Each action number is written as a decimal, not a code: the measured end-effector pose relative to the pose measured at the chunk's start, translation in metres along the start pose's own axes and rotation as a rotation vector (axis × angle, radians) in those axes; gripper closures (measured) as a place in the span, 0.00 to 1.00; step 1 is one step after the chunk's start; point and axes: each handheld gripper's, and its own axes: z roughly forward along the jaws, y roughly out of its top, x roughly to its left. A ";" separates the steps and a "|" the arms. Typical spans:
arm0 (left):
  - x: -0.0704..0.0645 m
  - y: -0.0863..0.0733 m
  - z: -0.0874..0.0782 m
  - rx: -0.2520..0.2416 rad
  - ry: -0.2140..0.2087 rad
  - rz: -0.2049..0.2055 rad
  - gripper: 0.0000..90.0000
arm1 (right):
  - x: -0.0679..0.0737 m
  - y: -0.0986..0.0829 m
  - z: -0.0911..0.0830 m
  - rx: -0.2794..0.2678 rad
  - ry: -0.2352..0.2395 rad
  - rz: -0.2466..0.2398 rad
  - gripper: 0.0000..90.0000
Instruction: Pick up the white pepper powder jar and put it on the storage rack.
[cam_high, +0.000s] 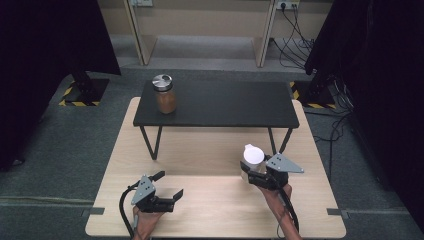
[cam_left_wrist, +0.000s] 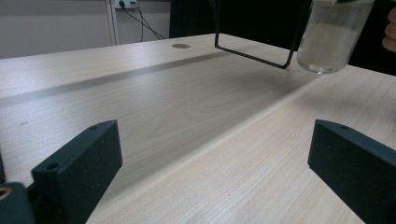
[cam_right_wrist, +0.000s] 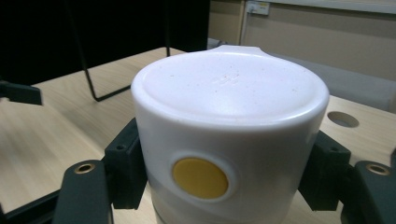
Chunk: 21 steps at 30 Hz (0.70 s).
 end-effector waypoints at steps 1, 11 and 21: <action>0.000 0.000 0.000 0.001 0.000 0.001 0.02 | -0.001 0.003 -0.001 -0.004 0.011 0.005 0.34; 0.000 0.000 0.000 0.002 -0.001 0.000 0.02 | -0.009 0.052 -0.006 0.003 0.082 -0.002 0.34; 0.000 0.000 0.000 0.003 -0.002 0.001 0.02 | -0.010 0.099 -0.007 0.000 0.117 -0.020 0.34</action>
